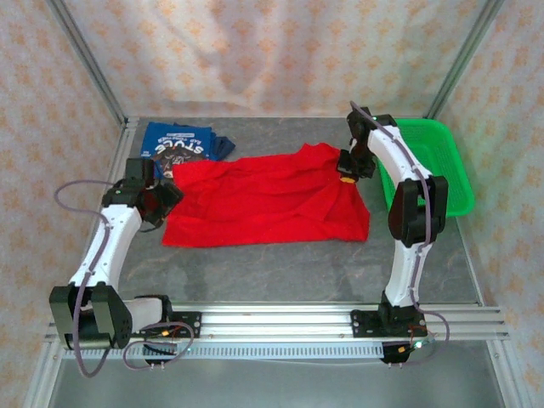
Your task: Fold and stack the t-shirts
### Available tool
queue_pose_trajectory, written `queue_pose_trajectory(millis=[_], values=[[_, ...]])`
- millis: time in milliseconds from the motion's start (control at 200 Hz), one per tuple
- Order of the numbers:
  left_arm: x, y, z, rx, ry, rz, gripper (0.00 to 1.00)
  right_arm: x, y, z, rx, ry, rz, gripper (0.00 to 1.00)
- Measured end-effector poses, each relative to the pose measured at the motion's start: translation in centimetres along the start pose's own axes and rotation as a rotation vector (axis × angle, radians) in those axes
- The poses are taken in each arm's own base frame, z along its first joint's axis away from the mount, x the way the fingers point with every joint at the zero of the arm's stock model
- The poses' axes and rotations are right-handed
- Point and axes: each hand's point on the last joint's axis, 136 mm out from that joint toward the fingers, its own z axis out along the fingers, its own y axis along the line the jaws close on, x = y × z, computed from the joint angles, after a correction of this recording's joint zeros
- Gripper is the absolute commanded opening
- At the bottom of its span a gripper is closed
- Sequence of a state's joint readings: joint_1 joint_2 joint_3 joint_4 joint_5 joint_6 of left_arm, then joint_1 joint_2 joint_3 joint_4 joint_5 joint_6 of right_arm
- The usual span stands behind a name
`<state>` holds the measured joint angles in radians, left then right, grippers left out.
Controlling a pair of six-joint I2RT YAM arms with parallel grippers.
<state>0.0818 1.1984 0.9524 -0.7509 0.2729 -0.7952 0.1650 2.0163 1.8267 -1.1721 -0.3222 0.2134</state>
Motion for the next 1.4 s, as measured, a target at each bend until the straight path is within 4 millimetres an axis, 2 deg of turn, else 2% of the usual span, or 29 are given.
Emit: queue_pose_trajectory(millis=[45, 110, 220, 315, 410, 490, 625, 706, 766, 811, 971, 1056, 1181, 1401], values=[[1.4, 0.0, 0.7, -0.002, 0.033, 0.008, 0.60, -0.4, 0.0, 0.2, -0.004, -0.001, 0.010, 0.11], [3.1, 0.2, 2.0, -0.009, 0.073, 0.021, 0.59, -0.9, 0.3, 0.6, -0.014, 0.002, 0.026, 0.29], [4.7, 1.0, 3.9, -0.040, 0.115, 0.019, 0.59, -1.7, 0.9, 1.9, -0.058, 0.018, 0.061, 0.48], [5.3, 1.0, 4.8, -0.047, 0.129, 0.026, 0.58, -2.4, 1.3, 2.3, -0.102, 0.015, 0.103, 0.55], [5.4, 0.2, 5.0, -0.023, 0.122, 0.040, 0.58, -2.8, 1.7, 1.8, -0.149, -0.018, 0.129, 0.56], [5.6, -0.4, 5.0, -0.005, 0.117, 0.046, 0.57, -1.6, 1.7, 0.6, -0.188, -0.027, 0.151, 0.56], [6.2, 0.0, 5.6, 0.004, 0.117, 0.044, 0.56, 3.2, 1.8, -2.4, -0.284, -0.033, 0.185, 0.54], [6.7, 0.6, 6.1, 0.000, 0.127, 0.043, 0.59, 6.3, 2.0, -2.8, -0.337, -0.019, 0.200, 0.50], [7.0, 0.4, 6.4, 0.010, 0.131, 0.055, 0.65, 8.2, 2.3, -1.9, -0.363, 0.008, 0.222, 0.47], [7.4, -0.1, 6.4, 0.027, 0.135, 0.081, 0.69, 9.3, 2.5, -0.5, -0.373, 0.046, 0.240, 0.46], [8.4, -3.0, 5.7, 0.107, 0.131, 0.207, 0.74, 11.6, 2.6, 4.7, -0.352, 0.149, 0.313, 0.41], [8.5, -4.2, 5.3, 0.147, 0.117, 0.251, 0.74, 11.6, 2.9, 6.1, -0.344, 0.163, 0.324, 0.40], [8.4, -4.8, 4.3, 0.182, 0.096, 0.271, 0.78, 11.0, 3.2, 6.7, -0.355, 0.145, 0.336, 0.38], [7.1, -5.8, 0.2, 0.281, -0.013, 0.309, 0.86, 10.7, 2.9, 8.4, -0.329, 0.157, 0.358, 0.33]])
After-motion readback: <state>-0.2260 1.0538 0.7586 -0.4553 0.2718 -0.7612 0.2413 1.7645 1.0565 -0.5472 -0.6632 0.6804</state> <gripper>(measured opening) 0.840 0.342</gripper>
